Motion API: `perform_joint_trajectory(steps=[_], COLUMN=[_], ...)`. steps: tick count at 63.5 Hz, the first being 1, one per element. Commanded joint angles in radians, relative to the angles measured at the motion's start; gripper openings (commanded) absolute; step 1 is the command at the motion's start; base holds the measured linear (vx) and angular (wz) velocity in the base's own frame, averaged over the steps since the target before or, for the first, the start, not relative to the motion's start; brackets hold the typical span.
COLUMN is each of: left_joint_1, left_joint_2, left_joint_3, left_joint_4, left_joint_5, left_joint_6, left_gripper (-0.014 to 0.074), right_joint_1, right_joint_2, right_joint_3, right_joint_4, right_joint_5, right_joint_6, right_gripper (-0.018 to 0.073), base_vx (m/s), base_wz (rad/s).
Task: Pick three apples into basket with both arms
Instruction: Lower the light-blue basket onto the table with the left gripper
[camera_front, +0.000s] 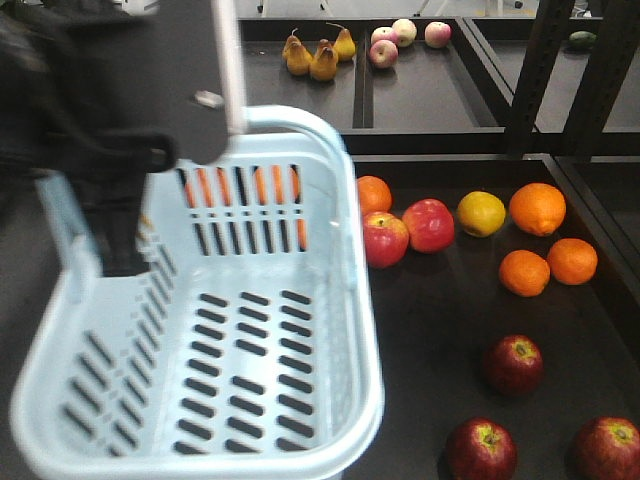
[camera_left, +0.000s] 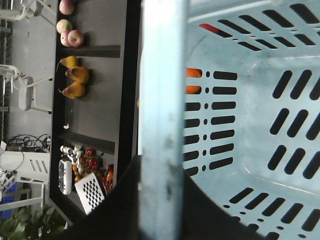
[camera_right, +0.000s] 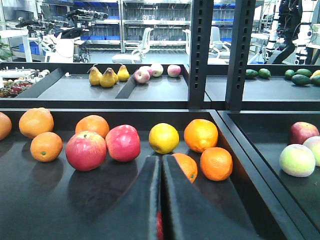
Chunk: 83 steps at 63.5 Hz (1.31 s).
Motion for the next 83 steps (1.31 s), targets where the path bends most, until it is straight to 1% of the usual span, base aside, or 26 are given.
perform_joint_trajectory(steps=[1,5,9,12,21,25,28,37,43,46,64,83], left_joint_1=[0.026,0.054,0.091,0.124,0.198,0.225,0.243,0.286,0.301,0.304,0.304,0.304], left_joint_2=[0.047,0.092,0.128,0.157,0.237,0.27,0.301,0.385,0.434,0.454,0.539,0.601], left_joint_3=[-0.025,-0.025,-0.025,-0.025,-0.025,-0.025,-0.025,-0.025,-0.025,-0.025,-0.025,-0.024], left_joint_4=[0.023,0.011,-0.022,-0.072,-0.231,-0.285,-0.306,-0.32,-0.319,-0.319,-0.319,-0.318], left_joint_5=[-0.147,-0.184,-0.232,-0.278,-0.401,-0.422,-0.429,-0.444,-0.484,-0.504,-0.657,-0.716], left_joint_6=[0.015,0.027,0.048,0.071,0.192,0.219,0.225,0.226,0.262,0.275,0.269,0.271], left_gripper=[-0.0006,-0.0006,-0.0006,-0.0006,-0.0006,-0.0006,-0.0006,-0.0006,-0.0006,-0.0006,-0.0006,-0.0006], right_joint_1=[-0.007,-0.007,-0.007,-0.007,-0.007,-0.007,-0.007,-0.007,-0.007,-0.007,-0.007,-0.007], right_joint_2=[-0.007,-0.007,-0.007,-0.007,-0.007,-0.007,-0.007,-0.007,-0.007,-0.007,-0.007,-0.007], right_joint_3=[0.011,0.011,0.011,0.011,0.011,0.011,0.011,0.011,0.011,0.011,0.011,0.011], right_joint_4=[-0.008,-0.008,-0.008,-0.008,-0.008,-0.008,-0.008,-0.008,-0.008,-0.008,-0.008,-0.008], right_joint_5=[-0.077,-0.077,-0.077,-0.077,-0.077,-0.077,-0.077,-0.077,-0.077,-0.077,-0.077,-0.077], right_joint_6=[0.001,0.001,0.001,0.001,0.001,0.001,0.001,0.001,0.001,0.001,0.001,0.001], right_gripper=[-0.0009,-0.0009,-0.0009,-0.0009,-0.0009,-0.0009,-0.0009,-0.0009,-0.0009,-0.0009,-0.0009,-0.0009], base_vx=[0.0,0.0,0.0,0.0,0.0,0.0,0.0,0.0,0.0,0.0,0.0,0.0], base_wz=[0.0,0.0,0.0,0.0,0.0,0.0,0.0,0.0,0.0,0.0,0.0,0.0])
